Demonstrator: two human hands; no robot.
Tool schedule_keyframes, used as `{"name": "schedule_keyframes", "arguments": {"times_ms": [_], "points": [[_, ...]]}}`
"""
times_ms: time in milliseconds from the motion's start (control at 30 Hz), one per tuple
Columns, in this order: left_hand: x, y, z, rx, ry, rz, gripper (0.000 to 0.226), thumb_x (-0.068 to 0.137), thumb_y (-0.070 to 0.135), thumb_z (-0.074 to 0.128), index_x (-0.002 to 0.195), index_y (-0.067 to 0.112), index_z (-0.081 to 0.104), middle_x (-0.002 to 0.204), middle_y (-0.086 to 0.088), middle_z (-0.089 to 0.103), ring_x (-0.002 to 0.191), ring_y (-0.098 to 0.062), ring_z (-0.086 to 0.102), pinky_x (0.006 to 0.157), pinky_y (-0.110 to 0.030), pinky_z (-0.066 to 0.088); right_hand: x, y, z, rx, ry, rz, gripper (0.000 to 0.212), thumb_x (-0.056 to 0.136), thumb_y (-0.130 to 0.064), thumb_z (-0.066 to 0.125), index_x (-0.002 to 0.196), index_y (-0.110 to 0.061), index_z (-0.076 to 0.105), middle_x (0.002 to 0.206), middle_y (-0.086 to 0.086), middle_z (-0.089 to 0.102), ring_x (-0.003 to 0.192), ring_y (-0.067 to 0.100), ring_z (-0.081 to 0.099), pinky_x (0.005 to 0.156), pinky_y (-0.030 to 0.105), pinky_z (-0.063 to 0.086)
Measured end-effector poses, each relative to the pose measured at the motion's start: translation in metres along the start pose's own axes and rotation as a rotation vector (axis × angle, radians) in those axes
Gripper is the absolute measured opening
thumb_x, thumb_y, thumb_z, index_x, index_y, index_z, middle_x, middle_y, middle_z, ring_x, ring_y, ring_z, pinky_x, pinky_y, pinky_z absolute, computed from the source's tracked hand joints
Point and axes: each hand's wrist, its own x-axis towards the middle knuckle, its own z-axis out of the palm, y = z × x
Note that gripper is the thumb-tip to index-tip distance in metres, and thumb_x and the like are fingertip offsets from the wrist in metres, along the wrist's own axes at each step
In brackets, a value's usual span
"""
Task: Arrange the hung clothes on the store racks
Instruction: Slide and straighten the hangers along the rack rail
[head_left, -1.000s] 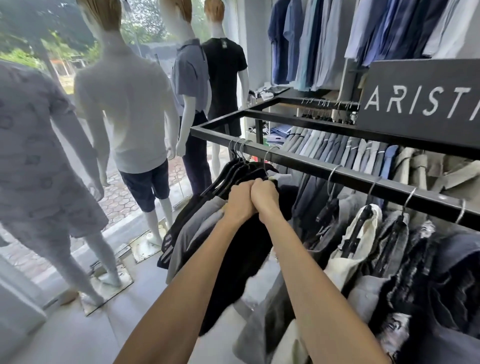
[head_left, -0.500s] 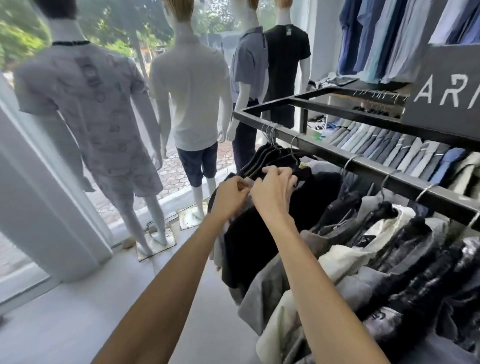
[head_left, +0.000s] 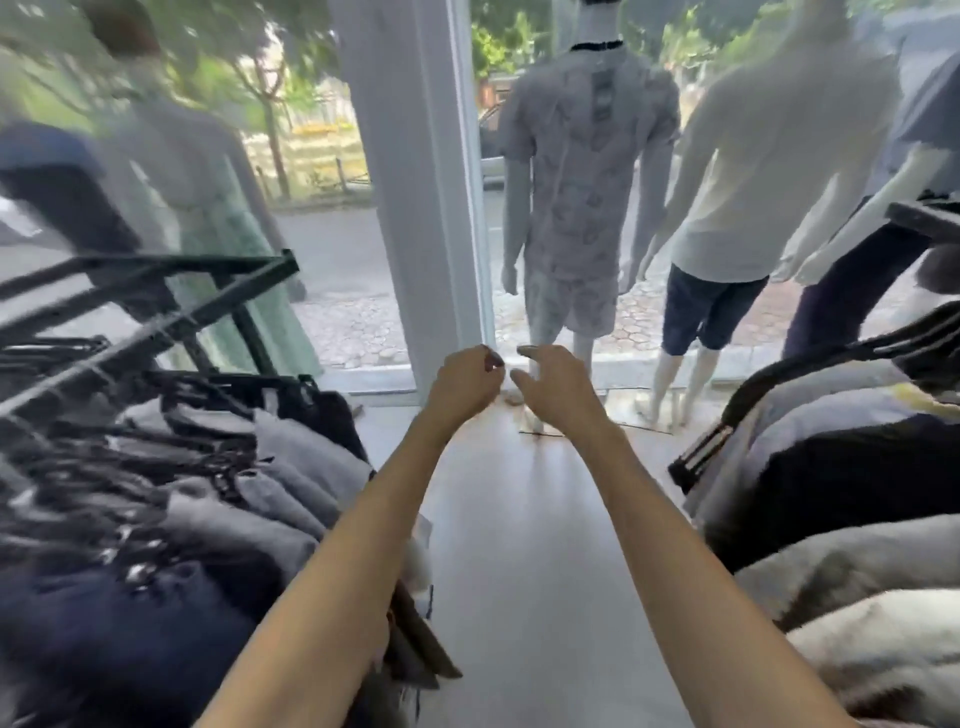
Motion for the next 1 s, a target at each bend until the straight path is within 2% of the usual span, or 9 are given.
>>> {"name": "schedule_keyframes", "arguments": {"times_ms": [200, 333, 433, 567, 633, 700, 833, 900, 1000], "points": [[-0.078, -0.089, -0.118, 0.033, 0.210, -0.137, 0.028, 0.094, 0.015, 0.047, 0.111, 0.016, 0.070, 0.115, 0.000, 0.069, 0.107, -0.019, 0.061, 0.085, -0.024, 0.044, -0.036, -0.111, 0.093, 0.070, -0.140, -0.168, 0.038, 0.098, -0.021, 0.059, 0.136, -0.015, 0.060, 0.143, 0.004, 0.054, 0.129, 0.020, 0.051, 0.096, 0.012, 0.030], [-0.126, -0.119, -0.177, 0.028, 0.308, -0.165, 0.030, 0.096, 0.011, 0.043, 0.111, 0.015, 0.069, 0.119, -0.003, 0.066, 0.105, -0.018, 0.060, 0.082, -0.027, 0.044, -0.072, -0.169, 0.132, 0.048, -0.220, -0.298, 0.030, 0.094, -0.011, 0.057, 0.121, -0.010, 0.070, 0.123, 0.009, 0.068, 0.115, 0.026, 0.059, 0.083, 0.018, 0.035], [-0.158, -0.144, -0.195, 0.132, 0.324, -0.211, 0.030, 0.093, 0.009, 0.046, 0.110, 0.021, 0.068, 0.116, -0.001, 0.065, 0.102, -0.019, 0.060, 0.075, -0.029, 0.041, -0.096, -0.201, 0.152, 0.112, -0.217, -0.333, 0.029, 0.092, -0.007, 0.056, 0.115, -0.009, 0.073, 0.117, 0.011, 0.071, 0.110, 0.027, 0.061, 0.086, 0.025, 0.039], [-0.195, -0.186, -0.193, 0.321, 0.345, -0.174, 0.041, 0.087, -0.004, 0.050, 0.120, 0.018, 0.061, 0.131, -0.007, 0.049, 0.123, -0.028, 0.040, 0.089, -0.037, 0.046, -0.116, -0.217, 0.177, 0.096, -0.223, -0.360, 0.036, 0.091, -0.005, 0.055, 0.123, -0.015, 0.070, 0.124, 0.010, 0.067, 0.117, 0.023, 0.057, 0.093, 0.017, 0.035], [-0.207, -0.195, -0.192, 0.326, 0.446, -0.133, 0.049, 0.085, -0.006, 0.052, 0.128, 0.017, 0.055, 0.139, -0.008, 0.037, 0.124, -0.030, 0.032, 0.095, -0.036, 0.043, -0.121, -0.218, 0.188, 0.070, -0.250, -0.353, 0.038, 0.092, -0.010, 0.057, 0.127, -0.019, 0.068, 0.130, 0.011, 0.059, 0.118, 0.022, 0.055, 0.096, 0.018, 0.036], [-0.214, -0.194, -0.191, 0.382, 0.508, -0.141, 0.051, 0.084, -0.003, 0.056, 0.131, 0.018, 0.050, 0.138, -0.010, 0.032, 0.119, -0.032, 0.032, 0.100, -0.040, 0.035, -0.124, -0.216, 0.196, 0.040, -0.274, -0.336, 0.042, 0.092, -0.019, 0.061, 0.134, -0.024, 0.061, 0.139, 0.010, 0.046, 0.122, 0.024, 0.052, 0.105, 0.029, 0.040], [-0.225, -0.198, -0.194, 0.337, 0.578, -0.209, 0.027, 0.092, 0.009, 0.059, 0.118, 0.012, 0.051, 0.127, -0.011, 0.033, 0.109, -0.030, 0.036, 0.097, -0.046, 0.033, -0.127, -0.212, 0.201, -0.018, -0.287, -0.335, 0.061, 0.088, -0.038, 0.069, 0.142, -0.021, 0.047, 0.147, 0.011, 0.033, 0.129, 0.025, 0.047, 0.109, 0.032, 0.039], [-0.231, -0.206, -0.200, 0.211, 0.658, -0.206, 0.025, 0.089, -0.005, 0.053, 0.110, 0.007, 0.053, 0.121, -0.014, 0.034, 0.103, -0.029, 0.038, 0.093, -0.041, 0.038, -0.128, -0.212, 0.204, -0.003, -0.307, -0.334, 0.073, 0.085, -0.048, 0.071, 0.146, -0.022, 0.042, 0.151, 0.012, 0.027, 0.131, 0.026, 0.045, 0.112, 0.034, 0.038], [-0.243, -0.215, -0.204, 0.117, 0.716, -0.247, 0.047, 0.074, -0.023, 0.039, 0.109, 0.005, 0.053, 0.122, -0.013, 0.031, 0.108, -0.027, 0.036, 0.090, -0.026, 0.036, -0.134, -0.217, 0.212, -0.005, -0.384, -0.298, 0.096, 0.074, -0.067, 0.072, 0.152, -0.028, 0.030, 0.159, 0.012, 0.011, 0.145, 0.034, 0.026, 0.116, 0.053, 0.032]]}}
